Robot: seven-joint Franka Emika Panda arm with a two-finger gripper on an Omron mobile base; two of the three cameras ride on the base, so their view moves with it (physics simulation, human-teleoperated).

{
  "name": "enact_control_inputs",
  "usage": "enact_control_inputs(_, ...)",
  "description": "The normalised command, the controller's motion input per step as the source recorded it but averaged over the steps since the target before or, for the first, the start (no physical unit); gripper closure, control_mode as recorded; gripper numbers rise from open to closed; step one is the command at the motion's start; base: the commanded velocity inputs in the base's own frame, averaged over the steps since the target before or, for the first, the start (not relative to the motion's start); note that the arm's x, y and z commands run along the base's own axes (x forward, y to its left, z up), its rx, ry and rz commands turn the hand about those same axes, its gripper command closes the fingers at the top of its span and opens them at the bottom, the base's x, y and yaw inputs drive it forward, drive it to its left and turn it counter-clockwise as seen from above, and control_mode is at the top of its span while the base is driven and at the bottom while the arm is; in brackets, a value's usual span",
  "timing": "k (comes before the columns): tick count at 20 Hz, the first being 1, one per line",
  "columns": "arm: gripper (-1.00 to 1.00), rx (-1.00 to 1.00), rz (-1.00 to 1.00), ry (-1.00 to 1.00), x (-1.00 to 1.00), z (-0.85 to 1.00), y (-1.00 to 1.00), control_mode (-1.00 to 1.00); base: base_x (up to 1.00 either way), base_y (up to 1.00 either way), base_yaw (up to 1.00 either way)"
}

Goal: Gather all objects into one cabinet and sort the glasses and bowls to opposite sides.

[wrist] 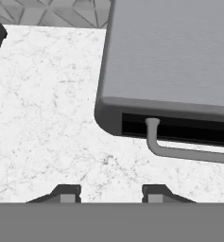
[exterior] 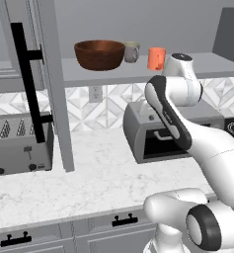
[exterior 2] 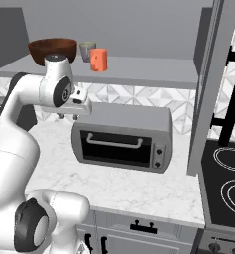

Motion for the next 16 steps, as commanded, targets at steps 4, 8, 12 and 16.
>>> enact_control_inputs(4, -1.0, 0.0, 0.0, 0.0, -0.01, -0.04, 0.0, -1.0, 0.0, 0.0, 0.0)
enact_control_inputs(8, -1.0, 0.0, -0.01, -0.06, 0.05, -0.01, 0.0, -1.0, 0.0, 0.0, 0.0)
enact_control_inputs(12, -1.0, 0.0, -0.01, -0.08, 0.0, 0.0, 0.0, -1.0, 0.0, 0.0, 0.0)
enact_control_inputs(16, -1.0, 0.0, 0.0, 0.0, 0.0, 0.0, 0.0, 1.0, 0.0, 0.0, 0.0)
